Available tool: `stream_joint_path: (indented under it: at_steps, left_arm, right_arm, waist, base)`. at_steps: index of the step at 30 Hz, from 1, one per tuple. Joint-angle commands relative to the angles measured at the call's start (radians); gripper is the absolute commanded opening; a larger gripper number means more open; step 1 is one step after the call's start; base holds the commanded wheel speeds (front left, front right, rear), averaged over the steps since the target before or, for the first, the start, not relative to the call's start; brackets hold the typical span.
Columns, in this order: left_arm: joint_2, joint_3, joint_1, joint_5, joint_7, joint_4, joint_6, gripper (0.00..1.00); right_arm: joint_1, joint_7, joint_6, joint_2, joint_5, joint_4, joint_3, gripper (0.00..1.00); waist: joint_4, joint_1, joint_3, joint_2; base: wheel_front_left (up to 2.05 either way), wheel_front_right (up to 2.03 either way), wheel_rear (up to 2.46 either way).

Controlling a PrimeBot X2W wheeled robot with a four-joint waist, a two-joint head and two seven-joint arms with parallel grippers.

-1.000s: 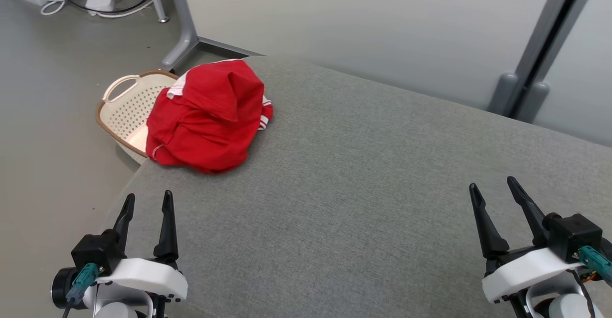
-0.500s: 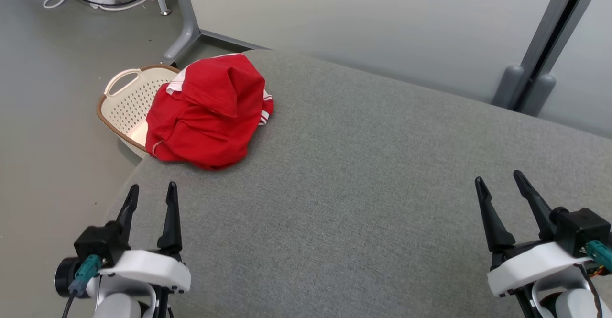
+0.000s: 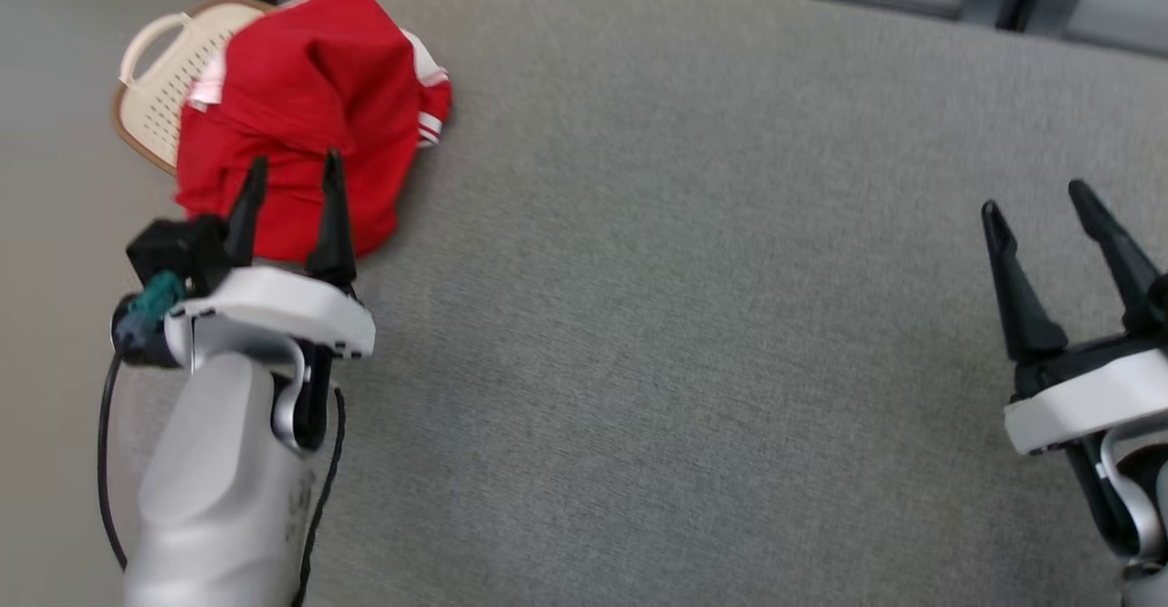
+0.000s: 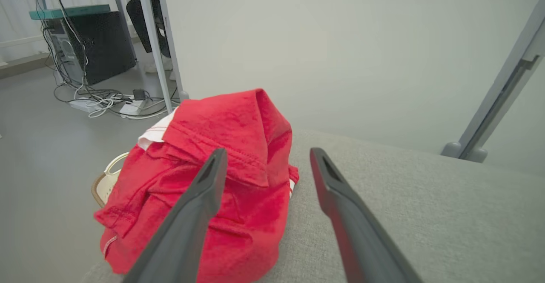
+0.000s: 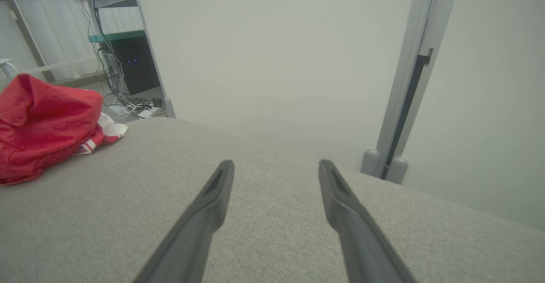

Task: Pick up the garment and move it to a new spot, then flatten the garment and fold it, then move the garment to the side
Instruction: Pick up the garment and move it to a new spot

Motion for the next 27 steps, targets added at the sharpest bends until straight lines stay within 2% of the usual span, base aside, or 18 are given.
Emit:
stream_joint_path:
  at_steps: [1, 7, 12, 13, 14, 15, 20, 27]
  left_arm:
    - [0.002, 0.006, -0.04, 0.005, 0.0, 0.027, 0.005, 1.0]
    - [0.033, 0.047, -0.198, 0.02, 0.0, 0.21, 0.015, 1.0]
    - [0.066, 0.087, -0.28, 0.014, 0.0, 0.321, 0.042, 1.0]
    - [0.069, 0.096, -0.286, 0.013, 0.0, 0.322, 0.047, 0.75]
    - [0.072, 0.104, -0.287, 0.016, 0.0, 0.319, 0.049, 0.2]
    - [0.073, 0.115, -0.282, 0.015, 0.0, 0.313, 0.053, 0.0]
    - [0.085, 0.167, -0.22, 0.038, 0.0, 0.194, 0.062, 0.0]
    - [0.064, 0.209, -0.061, 0.109, 0.0, -0.097, 0.038, 0.0]
  right_arm:
    - [-0.018, 0.006, 0.0, -0.013, 0.005, -0.009, -0.002, 1.0]
    - [-0.07, 0.019, 0.0, -0.048, 0.017, -0.041, 0.008, 1.0]
    - [-0.079, 0.013, 0.0, -0.052, 0.026, -0.032, 0.008, 1.0]
    - [-0.079, 0.011, 0.0, -0.051, 0.028, -0.03, 0.008, 1.0]
    - [-0.079, 0.008, 0.0, -0.05, 0.03, -0.028, 0.008, 1.0]
    - [-0.08, 0.005, 0.0, -0.047, 0.033, -0.026, 0.007, 1.0]
    - [-0.074, -0.01, 0.0, -0.034, 0.043, -0.003, 0.005, 1.0]
    - [-0.049, -0.047, 0.0, -0.004, 0.048, 0.043, -0.004, 1.0]
  waist:
    - [-0.048, 0.0, 0.107, 0.0]
    - [-0.085, 0.0, 0.198, 0.0]
    - [-0.094, 0.0, 0.214, 0.0]
    - [-0.095, 0.0, 0.214, 0.0]
    - [-0.096, 0.0, 0.212, 0.0]
    - [-0.097, 0.0, 0.21, 0.0]
    - [-0.1, 0.0, 0.178, 0.0]
    - [-0.108, 0.0, 0.087, 0.0]
  base:
    - [0.0, 0.0, 0.0]
    - [0.0, 0.0, 0.0]
    - [0.0, 0.0, 0.0]
    - [0.0, 0.0, 0.0]
    - [0.0, 0.0, 0.0]
    - [0.0, 0.0, 0.0]
    - [0.0, 0.0, 0.0]
    - [0.0, 0.0, 0.0]
